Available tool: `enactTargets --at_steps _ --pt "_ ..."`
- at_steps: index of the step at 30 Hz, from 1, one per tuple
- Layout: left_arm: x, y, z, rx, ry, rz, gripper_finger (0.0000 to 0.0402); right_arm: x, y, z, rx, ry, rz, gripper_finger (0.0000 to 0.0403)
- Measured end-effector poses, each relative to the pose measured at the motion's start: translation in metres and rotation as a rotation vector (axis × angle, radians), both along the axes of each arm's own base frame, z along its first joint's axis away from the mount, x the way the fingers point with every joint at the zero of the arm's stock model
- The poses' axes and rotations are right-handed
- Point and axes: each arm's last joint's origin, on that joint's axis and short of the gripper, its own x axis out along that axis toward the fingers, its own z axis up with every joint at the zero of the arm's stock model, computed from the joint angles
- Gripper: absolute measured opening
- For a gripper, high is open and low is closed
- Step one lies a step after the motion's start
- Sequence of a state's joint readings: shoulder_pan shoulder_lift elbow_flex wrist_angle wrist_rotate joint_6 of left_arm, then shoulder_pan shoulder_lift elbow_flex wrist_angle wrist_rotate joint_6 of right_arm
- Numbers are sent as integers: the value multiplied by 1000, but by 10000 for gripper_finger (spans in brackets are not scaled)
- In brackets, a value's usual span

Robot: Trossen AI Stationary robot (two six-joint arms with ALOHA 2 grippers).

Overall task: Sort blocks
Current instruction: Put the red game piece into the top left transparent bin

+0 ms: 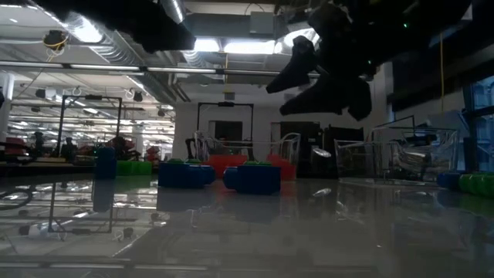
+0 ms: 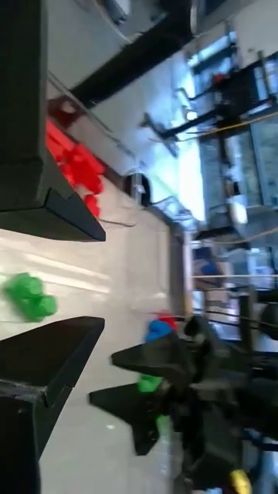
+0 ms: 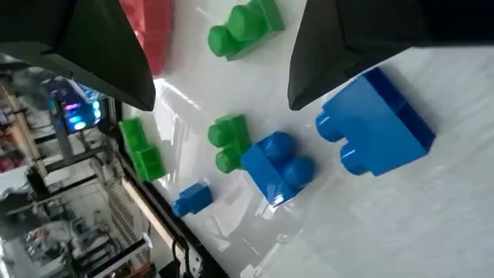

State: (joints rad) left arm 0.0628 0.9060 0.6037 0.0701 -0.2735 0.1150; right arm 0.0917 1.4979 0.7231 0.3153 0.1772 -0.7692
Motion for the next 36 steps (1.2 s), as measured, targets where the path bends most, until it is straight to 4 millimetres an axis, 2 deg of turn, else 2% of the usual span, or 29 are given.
enactTargets --at_steps 4,11,14,18,23,32,36 --pt "11 -15 20 -46 131 53 159 -3 0 -5 -40 25 34 293" --pt "37 -54 52 -169 366 4 159 -9 -1 -15 -44 59 36 293" --pt "39 -73 59 -246 507 26 159 -12 -1 -19 -44 71 37 293" --pt "33 -91 65 -365 648 141 159 -14 -1 -23 -44 63 37 293" --pt "16 -103 53 -536 757 331 159 -16 0 -24 -28 32 63 293" --pt "-8 -112 8 -778 981 597 159 -16 0 -24 -39 31 91 293" --pt "-16 -110 -15 -796 1074 668 159 -16 0 -24 -40 32 92 293"
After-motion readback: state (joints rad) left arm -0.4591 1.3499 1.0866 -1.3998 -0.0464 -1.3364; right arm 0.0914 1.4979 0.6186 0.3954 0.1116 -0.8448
